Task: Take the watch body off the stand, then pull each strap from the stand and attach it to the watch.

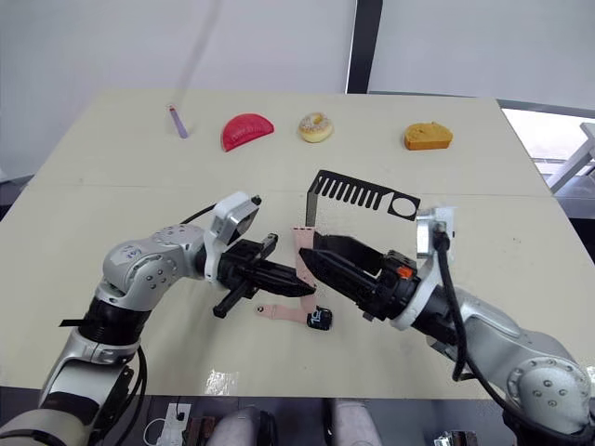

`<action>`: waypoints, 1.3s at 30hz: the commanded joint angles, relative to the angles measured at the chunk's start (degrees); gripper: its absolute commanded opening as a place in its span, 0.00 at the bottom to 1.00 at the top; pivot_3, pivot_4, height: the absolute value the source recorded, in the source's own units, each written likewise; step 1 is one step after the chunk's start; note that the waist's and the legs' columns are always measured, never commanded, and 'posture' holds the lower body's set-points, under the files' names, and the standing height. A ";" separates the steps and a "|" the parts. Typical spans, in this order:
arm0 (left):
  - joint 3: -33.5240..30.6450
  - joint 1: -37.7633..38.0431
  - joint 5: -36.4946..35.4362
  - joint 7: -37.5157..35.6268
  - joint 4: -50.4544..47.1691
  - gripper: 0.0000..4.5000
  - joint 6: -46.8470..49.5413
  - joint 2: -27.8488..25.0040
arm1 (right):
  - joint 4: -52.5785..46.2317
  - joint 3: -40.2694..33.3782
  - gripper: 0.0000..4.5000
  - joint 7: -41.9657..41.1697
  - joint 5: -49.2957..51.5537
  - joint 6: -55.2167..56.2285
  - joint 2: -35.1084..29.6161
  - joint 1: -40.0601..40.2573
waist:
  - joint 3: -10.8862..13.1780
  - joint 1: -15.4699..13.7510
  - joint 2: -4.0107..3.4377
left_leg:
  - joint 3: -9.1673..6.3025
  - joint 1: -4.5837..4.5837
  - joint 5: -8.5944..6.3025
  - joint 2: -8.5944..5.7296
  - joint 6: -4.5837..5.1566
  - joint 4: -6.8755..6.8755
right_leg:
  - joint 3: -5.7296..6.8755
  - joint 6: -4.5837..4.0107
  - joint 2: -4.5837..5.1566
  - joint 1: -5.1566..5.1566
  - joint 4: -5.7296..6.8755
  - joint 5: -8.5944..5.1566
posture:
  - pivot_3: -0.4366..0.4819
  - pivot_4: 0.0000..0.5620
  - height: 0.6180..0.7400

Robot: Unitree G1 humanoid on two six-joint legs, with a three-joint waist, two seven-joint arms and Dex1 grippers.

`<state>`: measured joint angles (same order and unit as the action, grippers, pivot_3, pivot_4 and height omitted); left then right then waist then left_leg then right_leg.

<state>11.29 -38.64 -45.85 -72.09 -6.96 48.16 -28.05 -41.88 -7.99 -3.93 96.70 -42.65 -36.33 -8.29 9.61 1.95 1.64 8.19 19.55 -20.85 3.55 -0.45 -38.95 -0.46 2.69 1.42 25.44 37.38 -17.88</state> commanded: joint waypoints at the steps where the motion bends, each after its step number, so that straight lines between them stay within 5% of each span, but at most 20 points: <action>1: -0.71 -1.04 -0.54 -0.67 -1.33 0.00 0.34 -0.13 | -0.51 0.50 0.87 0.52 -0.05 1.83 0.10 -1.64 | 0.00 -0.04 0.00 | 0.00 0.00 0.00 0.00 0.00 0.00 | 0.00 0.00 0.00 0.00 0.00 0.00 | 0.48 0.27 0.98; 4: -0.26 -0.71 0.35 -0.79 -1.50 0.00 -0.23 -0.39 | -0.62 1.56 0.59 0.17 -0.72 1.91 0.01 -2.86 | 0.00 -0.10 0.00 | -0.01 0.00 0.00 0.00 0.00 0.00 | 0.01 0.00 0.00 0.00 0.00 0.00 | 0.48 0.27 0.98; 21: -1.01 -0.51 -0.44 0.26 -2.17 0.00 0.70 0.24 | -1.17 1.91 0.59 0.05 -0.67 4.07 -0.34 -2.96 | 0.00 -0.18 0.00 | -0.03 0.01 0.00 0.01 0.00 0.00 | 0.03 0.00 0.01 0.00 0.00 0.00 | 0.48 0.27 0.98; 23: -1.03 -0.52 -0.36 0.33 -2.05 0.00 0.61 0.33 | -1.18 1.88 0.41 0.20 -0.56 4.11 -0.43 -2.97 | 0.00 -0.18 0.00 | -0.03 0.01 0.00 0.01 0.00 0.00 | 0.02 0.00 0.01 0.00 0.00 0.00 | 0.48 0.27 0.98; 39: -0.97 -0.35 0.07 0.21 -1.44 0.00 -0.12 0.70 | -1.08 2.34 0.41 0.77 -0.41 4.03 -0.47 -3.89 | 0.00 -0.18 0.00 | -0.03 0.01 0.00 0.01 0.00 0.00 | 0.02 0.00 0.01 0.00 0.00 0.00 | 0.48 0.27 0.98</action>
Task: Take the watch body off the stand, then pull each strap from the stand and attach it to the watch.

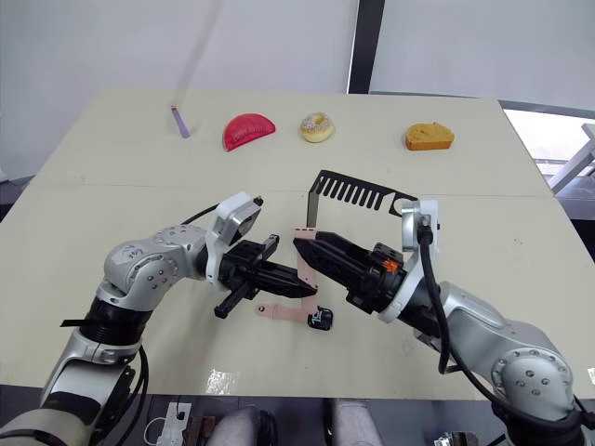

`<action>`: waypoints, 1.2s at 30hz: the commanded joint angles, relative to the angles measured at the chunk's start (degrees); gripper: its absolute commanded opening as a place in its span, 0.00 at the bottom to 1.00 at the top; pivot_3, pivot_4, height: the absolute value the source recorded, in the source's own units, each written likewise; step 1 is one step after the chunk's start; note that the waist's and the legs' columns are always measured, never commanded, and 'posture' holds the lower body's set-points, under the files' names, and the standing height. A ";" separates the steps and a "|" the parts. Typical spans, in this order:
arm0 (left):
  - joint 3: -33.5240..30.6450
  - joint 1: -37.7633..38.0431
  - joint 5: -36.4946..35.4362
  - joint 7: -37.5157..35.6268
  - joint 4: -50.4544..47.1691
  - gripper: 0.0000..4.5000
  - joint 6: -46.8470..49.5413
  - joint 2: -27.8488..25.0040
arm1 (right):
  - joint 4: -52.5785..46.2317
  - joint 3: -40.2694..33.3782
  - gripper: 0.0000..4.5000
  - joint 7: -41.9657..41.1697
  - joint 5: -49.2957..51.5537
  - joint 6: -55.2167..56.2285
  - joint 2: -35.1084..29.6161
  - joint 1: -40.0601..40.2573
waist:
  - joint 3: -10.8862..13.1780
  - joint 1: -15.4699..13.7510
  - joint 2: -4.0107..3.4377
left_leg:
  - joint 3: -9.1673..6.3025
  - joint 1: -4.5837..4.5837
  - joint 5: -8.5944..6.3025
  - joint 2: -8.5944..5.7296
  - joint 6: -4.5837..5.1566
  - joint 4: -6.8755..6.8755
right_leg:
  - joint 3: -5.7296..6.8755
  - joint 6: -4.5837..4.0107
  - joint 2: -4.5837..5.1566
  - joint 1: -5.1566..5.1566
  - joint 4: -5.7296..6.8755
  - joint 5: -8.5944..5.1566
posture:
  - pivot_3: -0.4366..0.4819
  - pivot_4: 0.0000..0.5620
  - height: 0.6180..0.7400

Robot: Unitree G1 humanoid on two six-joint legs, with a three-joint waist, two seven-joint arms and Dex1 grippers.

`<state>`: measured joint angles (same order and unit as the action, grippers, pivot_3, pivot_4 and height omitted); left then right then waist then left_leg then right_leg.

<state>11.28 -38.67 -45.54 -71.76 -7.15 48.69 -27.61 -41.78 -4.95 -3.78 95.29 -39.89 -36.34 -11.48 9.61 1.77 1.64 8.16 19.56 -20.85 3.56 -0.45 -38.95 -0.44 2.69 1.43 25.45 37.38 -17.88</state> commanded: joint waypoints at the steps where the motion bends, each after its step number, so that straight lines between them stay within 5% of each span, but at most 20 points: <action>1: -0.97 -0.31 -0.22 -0.12 -1.22 0.00 -0.69 0.26 | -1.16 -0.71 0.41 0.59 1.05 1.22 -0.53 -0.76 | 0.00 0.00 0.00 | 0.00 0.00 0.00 0.00 0.00 0.00 | 0.00 0.00 0.00 0.00 0.00 0.00 | 0.48 0.27 0.98; 36: -1.39 -0.47 -0.29 0.30 -0.11 0.00 -1.06 0.75 | -1.55 -1.34 0.41 0.91 1.65 1.90 -0.99 -0.44 | 0.00 -0.01 0.00 | -0.01 0.00 0.00 0.00 0.00 0.00 | 0.01 0.00 0.00 0.00 0.00 0.00 | 0.48 0.27 0.98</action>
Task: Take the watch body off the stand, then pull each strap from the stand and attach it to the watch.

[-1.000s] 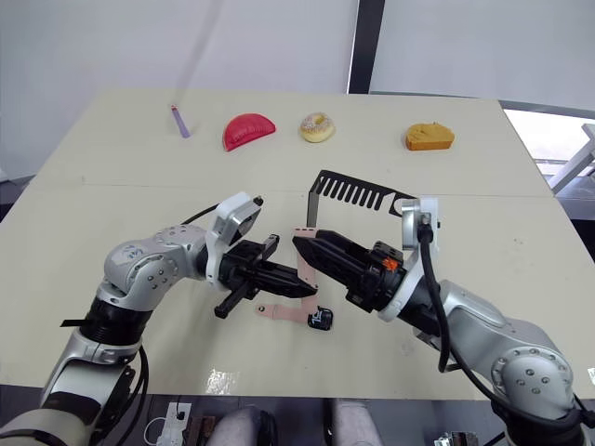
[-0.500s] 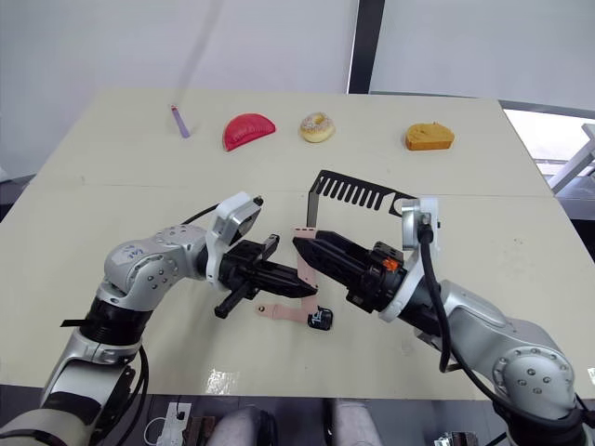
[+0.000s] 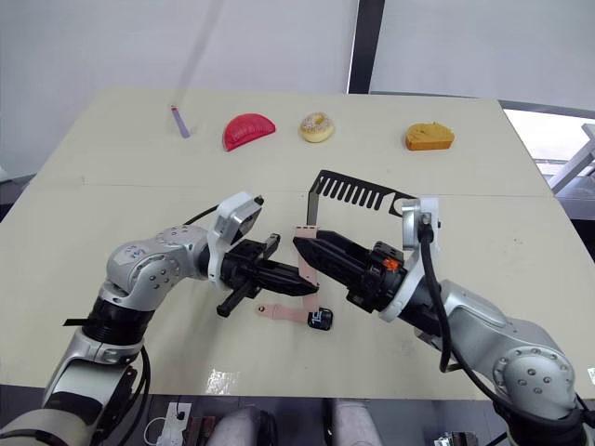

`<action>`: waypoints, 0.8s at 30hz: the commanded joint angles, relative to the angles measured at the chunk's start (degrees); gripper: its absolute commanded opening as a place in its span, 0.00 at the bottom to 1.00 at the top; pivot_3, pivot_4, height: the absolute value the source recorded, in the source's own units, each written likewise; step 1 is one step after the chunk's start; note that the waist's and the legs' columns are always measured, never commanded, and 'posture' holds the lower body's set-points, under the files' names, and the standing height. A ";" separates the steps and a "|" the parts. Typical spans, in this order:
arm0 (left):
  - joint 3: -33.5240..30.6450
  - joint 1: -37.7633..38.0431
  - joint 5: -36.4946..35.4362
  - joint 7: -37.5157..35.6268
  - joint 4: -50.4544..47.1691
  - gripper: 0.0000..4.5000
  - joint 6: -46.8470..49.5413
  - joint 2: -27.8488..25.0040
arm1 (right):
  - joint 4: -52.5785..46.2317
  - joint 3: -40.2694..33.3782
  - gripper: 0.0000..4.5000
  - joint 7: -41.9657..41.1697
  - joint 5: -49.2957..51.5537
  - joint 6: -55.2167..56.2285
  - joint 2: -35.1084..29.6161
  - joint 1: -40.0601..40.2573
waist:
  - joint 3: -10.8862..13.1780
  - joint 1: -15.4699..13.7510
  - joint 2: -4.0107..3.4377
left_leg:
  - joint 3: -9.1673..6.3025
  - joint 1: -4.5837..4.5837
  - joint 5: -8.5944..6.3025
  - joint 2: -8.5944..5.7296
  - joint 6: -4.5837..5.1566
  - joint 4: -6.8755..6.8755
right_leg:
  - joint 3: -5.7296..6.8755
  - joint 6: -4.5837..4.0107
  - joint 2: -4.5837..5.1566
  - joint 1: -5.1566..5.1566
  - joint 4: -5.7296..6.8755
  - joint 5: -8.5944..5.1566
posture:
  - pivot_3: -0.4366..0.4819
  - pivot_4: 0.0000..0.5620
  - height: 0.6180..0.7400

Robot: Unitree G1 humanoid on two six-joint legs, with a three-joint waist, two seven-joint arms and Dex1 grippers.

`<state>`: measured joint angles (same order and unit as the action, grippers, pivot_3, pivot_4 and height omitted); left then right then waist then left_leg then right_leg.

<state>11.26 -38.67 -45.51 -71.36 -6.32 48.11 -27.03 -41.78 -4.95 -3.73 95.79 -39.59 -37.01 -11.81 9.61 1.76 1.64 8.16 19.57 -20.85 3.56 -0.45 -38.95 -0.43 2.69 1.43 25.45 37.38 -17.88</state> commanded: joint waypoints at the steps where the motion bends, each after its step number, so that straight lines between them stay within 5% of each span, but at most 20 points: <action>1: -1.39 -0.46 -0.32 -0.14 -0.92 0.00 -0.51 0.13 | -1.52 -1.34 0.41 0.92 1.21 1.68 -0.34 -0.18 | 0.00 0.00 0.00 | 0.00 0.00 0.00 0.00 0.00 0.00 | 0.00 0.00 0.00 0.00 0.00 0.00 | 0.48 0.27 0.98; 24: -2.38 -1.06 -0.50 0.90 -0.27 0.00 -0.03 1.55 | -1.75 -0.59 0.41 1.72 1.37 2.66 -0.22 -0.75 | 0.00 -0.02 0.00 | 0.00 0.00 0.00 0.00 0.00 0.00 | 0.00 0.00 0.00 0.00 0.00 0.00 | 0.48 0.27 0.98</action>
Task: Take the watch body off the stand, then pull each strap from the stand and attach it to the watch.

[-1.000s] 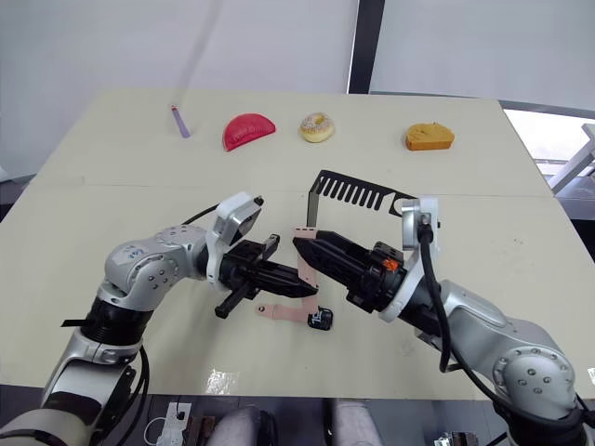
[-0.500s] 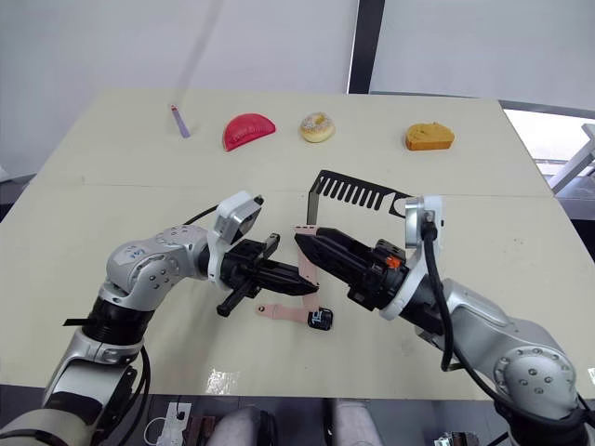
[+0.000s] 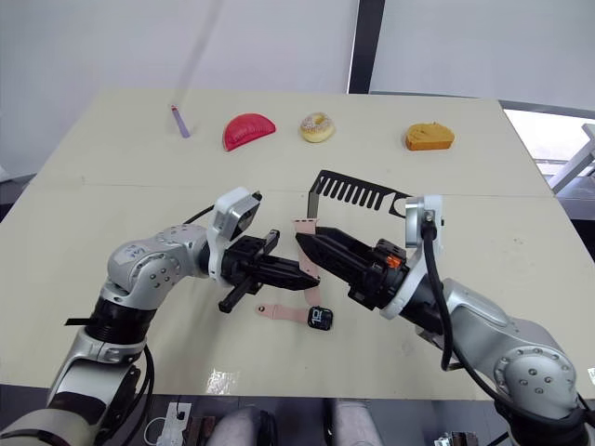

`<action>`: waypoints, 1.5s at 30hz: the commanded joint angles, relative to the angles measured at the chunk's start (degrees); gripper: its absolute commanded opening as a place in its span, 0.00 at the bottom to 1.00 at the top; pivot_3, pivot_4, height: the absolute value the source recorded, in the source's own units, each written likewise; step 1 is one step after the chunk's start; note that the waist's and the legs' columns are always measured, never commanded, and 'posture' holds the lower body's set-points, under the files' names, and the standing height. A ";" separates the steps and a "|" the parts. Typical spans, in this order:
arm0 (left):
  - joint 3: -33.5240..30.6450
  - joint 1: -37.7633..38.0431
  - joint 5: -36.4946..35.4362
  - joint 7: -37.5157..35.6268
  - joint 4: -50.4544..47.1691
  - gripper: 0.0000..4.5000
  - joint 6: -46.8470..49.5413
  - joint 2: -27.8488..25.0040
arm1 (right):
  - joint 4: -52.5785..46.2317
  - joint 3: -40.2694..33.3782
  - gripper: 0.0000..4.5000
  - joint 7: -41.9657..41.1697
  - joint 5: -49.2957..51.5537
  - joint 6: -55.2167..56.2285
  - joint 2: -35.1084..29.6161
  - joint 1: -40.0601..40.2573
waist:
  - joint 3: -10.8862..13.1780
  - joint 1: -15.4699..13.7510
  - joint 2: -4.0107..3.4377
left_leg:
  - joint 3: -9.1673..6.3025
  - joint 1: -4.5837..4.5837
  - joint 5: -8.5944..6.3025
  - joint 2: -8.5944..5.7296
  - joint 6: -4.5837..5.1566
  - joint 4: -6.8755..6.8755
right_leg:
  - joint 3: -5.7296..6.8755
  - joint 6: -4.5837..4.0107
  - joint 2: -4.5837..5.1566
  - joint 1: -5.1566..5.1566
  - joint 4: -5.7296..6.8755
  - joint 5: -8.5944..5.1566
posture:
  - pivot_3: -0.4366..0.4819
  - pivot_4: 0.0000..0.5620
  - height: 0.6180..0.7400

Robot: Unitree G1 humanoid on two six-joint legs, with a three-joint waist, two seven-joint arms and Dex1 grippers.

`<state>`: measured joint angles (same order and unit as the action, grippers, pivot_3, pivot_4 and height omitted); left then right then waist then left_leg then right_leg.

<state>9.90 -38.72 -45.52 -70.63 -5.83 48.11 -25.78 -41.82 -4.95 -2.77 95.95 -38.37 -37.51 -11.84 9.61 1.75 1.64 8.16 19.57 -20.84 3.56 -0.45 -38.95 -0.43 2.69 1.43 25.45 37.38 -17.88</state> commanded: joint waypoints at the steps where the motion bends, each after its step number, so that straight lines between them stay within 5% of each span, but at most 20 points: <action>1: -1.01 -0.99 -0.49 0.18 -0.79 0.00 -0.02 0.33 | -1.71 -0.55 0.41 0.83 1.30 1.54 0.33 -0.74 | 0.00 -0.01 0.00 | 0.00 0.00 0.00 0.00 0.00 0.00 | 0.00 0.00 0.00 0.00 0.00 0.00 | 0.48 0.27 0.98; 29: -1.12 -1.66 -0.73 0.75 -1.12 0.00 0.49 0.79 | -1.85 0.75 0.41 1.02 1.22 1.31 -0.01 -1.45 | 0.00 0.00 0.00 | 0.00 0.00 0.00 0.00 0.00 -0.01 | 0.00 0.00 0.00 0.00 0.00 0.00 | 0.48 0.27 0.98; 33: -1.12 -1.70 -0.83 0.84 -1.20 0.00 0.63 0.87 | -1.92 0.56 0.02 0.97 1.41 1.91 0.49 -1.57 | 0.00 0.00 0.00 | 0.00 0.00 0.00 0.00 0.00 -0.01 | 0.00 0.00 0.00 0.00 0.00 0.00 | 0.48 0.27 0.98; 45: -1.24 -1.67 -1.06 1.22 -1.33 0.00 1.07 1.00 | -2.04 0.27 0.00 0.79 1.61 2.19 0.75 -1.48 | 0.00 0.00 0.00 | 0.00 0.00 0.00 0.00 0.00 -0.01 | 0.00 0.00 0.00 0.00 0.00 0.00 | 0.48 0.27 0.98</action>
<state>9.60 -39.48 -45.75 -69.54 -5.84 49.10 -25.12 -41.84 -3.96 -2.17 96.35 -37.53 -36.99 -12.78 9.61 1.74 1.64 8.16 19.57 -20.84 3.56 -0.45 -38.96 -0.43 2.69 1.43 25.45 37.38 -17.88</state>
